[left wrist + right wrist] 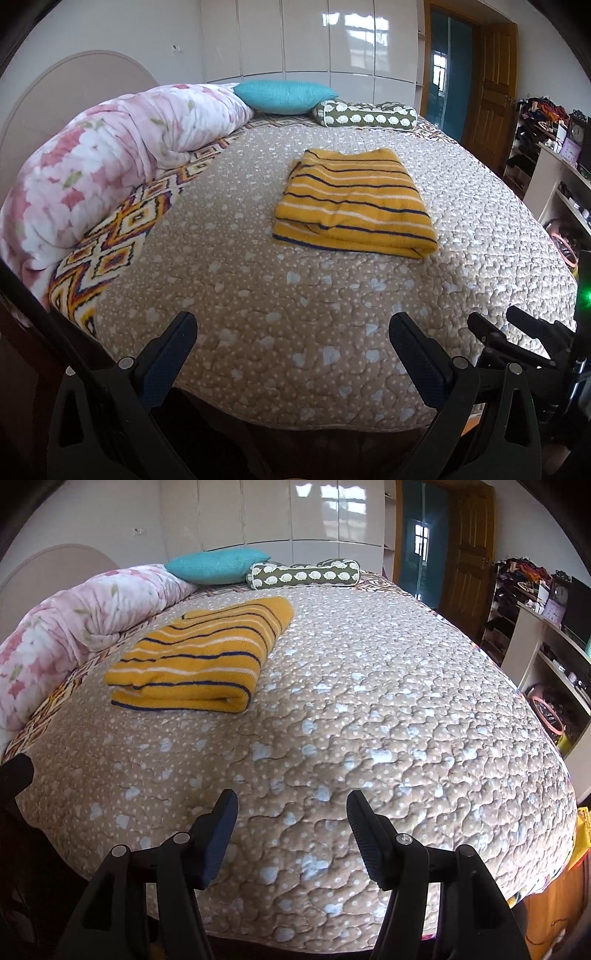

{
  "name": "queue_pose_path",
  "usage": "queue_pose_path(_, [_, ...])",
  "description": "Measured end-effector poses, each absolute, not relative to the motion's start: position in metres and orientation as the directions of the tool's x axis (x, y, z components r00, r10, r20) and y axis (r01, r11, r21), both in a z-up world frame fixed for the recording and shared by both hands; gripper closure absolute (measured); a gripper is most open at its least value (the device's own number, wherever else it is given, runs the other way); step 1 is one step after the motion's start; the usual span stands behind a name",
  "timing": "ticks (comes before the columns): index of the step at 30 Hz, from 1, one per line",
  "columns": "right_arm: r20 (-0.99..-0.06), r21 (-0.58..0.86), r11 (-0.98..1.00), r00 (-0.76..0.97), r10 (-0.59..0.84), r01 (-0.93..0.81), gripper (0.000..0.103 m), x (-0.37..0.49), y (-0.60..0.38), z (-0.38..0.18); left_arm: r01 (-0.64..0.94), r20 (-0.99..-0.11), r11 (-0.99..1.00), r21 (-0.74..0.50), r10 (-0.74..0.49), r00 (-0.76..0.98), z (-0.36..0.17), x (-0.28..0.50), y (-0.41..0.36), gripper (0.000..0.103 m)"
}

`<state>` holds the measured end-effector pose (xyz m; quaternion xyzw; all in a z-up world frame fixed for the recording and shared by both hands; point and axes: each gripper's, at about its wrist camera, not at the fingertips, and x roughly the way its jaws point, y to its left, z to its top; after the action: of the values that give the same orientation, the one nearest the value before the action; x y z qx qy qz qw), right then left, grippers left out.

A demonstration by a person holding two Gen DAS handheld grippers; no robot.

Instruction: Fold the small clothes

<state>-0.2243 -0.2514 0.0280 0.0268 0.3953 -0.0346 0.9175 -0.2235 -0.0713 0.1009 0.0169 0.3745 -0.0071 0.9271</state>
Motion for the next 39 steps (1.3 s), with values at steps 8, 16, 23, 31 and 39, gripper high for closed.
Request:
queue_pose_path(8, [-0.735, 0.005, 0.996, 0.676, -0.054, 0.085, 0.036, -0.223, -0.25, 0.024, 0.038, -0.721, 0.999, 0.011, -0.019, 0.693, 0.095, -0.219, -0.071, 0.0])
queue_pose_path(16, [-0.748, -0.001, 0.996, 0.661, -0.062, 0.091, 0.036, -0.22, -0.254, 0.02, 0.048, -0.74, 0.999, -0.001, -0.033, 0.672, 0.09, -0.217, -0.072, 0.0])
queue_pose_path(23, [-0.75, -0.009, 0.996, 0.658, -0.067, 0.09, 0.036, -0.219, -0.255, 0.017, 0.059, -0.753, 0.998, -0.012, -0.048, 0.656, 0.086, -0.215, -0.072, 0.0])
queue_pose_path(31, [-0.752, -0.017, 0.996, 0.655, -0.073, 0.092, 0.034, -0.218, -0.257, 0.014, 0.069, -0.766, 0.997, -0.027, -0.065, 0.639, 0.081, -0.214, -0.072, 0.0])
queue_pose_path(39, [-0.754, -0.023, 0.996, 0.652, -0.074, 0.087, 0.032, -0.218, -0.257, 0.013, 0.065, -0.786, 0.997, -0.047, -0.077, 0.614, 0.074, -0.211, -0.069, 0.0])
